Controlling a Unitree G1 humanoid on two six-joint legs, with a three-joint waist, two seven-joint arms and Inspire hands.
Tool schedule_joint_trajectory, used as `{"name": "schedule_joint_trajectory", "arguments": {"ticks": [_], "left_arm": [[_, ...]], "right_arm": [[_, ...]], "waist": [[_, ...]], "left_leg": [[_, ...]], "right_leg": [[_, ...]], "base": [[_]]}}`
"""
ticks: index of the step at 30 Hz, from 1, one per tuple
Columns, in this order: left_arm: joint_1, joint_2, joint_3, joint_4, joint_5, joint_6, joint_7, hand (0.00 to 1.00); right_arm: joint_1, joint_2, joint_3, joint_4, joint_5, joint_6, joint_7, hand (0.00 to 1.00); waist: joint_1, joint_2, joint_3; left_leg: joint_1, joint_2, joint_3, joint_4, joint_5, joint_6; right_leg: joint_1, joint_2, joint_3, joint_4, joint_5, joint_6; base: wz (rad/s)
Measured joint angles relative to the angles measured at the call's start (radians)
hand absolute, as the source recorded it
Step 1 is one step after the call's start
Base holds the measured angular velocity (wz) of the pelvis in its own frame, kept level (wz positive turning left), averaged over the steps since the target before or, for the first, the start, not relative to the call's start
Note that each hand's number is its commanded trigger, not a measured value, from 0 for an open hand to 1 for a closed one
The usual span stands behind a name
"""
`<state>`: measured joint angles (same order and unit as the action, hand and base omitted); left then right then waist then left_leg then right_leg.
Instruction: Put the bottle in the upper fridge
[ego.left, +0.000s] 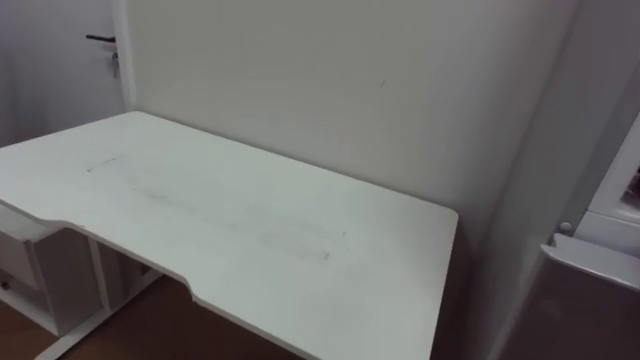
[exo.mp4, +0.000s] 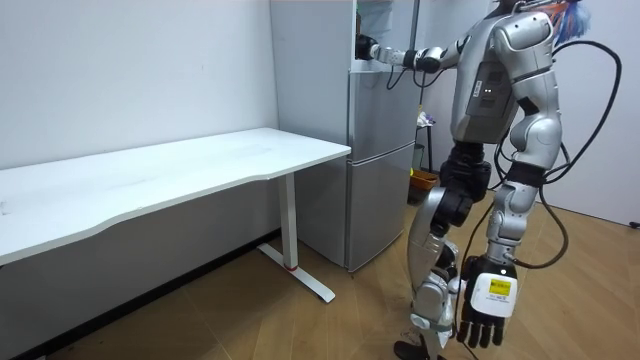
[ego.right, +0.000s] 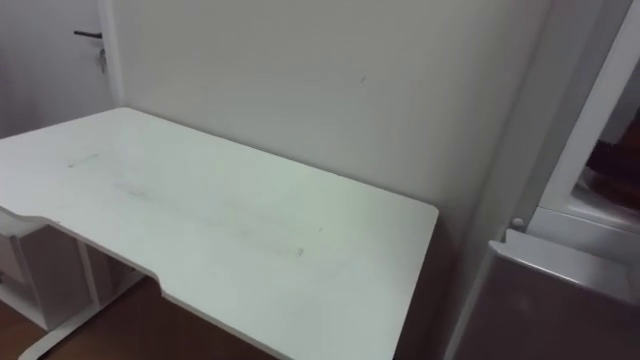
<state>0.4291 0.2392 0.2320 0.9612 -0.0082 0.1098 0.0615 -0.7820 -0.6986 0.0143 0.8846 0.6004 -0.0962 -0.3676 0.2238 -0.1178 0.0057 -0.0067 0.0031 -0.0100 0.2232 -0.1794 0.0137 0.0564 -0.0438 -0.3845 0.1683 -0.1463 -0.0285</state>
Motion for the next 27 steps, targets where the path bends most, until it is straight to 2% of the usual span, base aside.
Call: {"name": "schedule_joint_trajectory", "arguments": {"ticks": [6, 14, 16, 18, 27], "left_arm": [[0.0, -0.003, 0.0, 0.005, -0.001, 0.001, 0.006, 0.0], [-0.001, -0.003, 0.001, 0.011, -0.003, 0.018, 0.014, 0.0], [-0.004, -0.003, 0.001, 0.011, -0.023, 0.021, 0.015, 0.0], [-0.005, -0.003, 0.002, 0.01, -0.031, 0.022, 0.017, 0.0], [-0.023, -0.015, 0.003, 0.011, -0.05, 0.021, 0.043, 0.0]], "right_arm": [[0.0, 0.0, 0.0, 0.0, 0.007, 0.018, 0.003, 0.0], [0.012, 0.0, -0.002, -0.018, 0.03, 0.033, 0.024, 0.0], [0.044, 0.0, -0.006, -0.072, 0.036, 0.033, 0.035, 0.0], [0.059, 0.0, -0.008, -0.103, 0.036, 0.034, 0.05, 0.0], [0.141, 0.0, -0.042, -0.208, 0.062, 0.054, 0.1, 0.0]], "waist": [[-0.003, -0.004, 0.0021], [-0.005, 0.005, -0.0033], [-0.007, 0.01, -0.0084], [-0.023, 0.012, -0.0107], [-0.053, 0.007, -0.013]], "left_leg": [[0.011, 0.001, 0.005, -0.003, -0.001, 0.001], [0.032, 0.005, 0.015, -0.012, -0.002, 0.0], [0.037, 0.006, 0.021, -0.019, -0.002, 0.0], [0.041, 0.005, 0.02, -0.022, -0.002, 0.0], [0.073, 0.008, 0.038, -0.041, -0.006, 0.002]], "right_leg": [[0.01, 0.0, 0.001, -0.004, 0.001, 0.0], [0.018, 0.004, 0.008, -0.016, 0.001, 0.0], [0.02, 0.004, 0.013, -0.016, 0.001, 0.0], [0.03, 0.005, 0.013, -0.016, 0.001, 0.001], [0.047, 0.006, 0.03, -0.015, 0.0, 0.003]], "base": [[-0.01], [-0.03], [-0.07], [0.0], [-0.05]]}}
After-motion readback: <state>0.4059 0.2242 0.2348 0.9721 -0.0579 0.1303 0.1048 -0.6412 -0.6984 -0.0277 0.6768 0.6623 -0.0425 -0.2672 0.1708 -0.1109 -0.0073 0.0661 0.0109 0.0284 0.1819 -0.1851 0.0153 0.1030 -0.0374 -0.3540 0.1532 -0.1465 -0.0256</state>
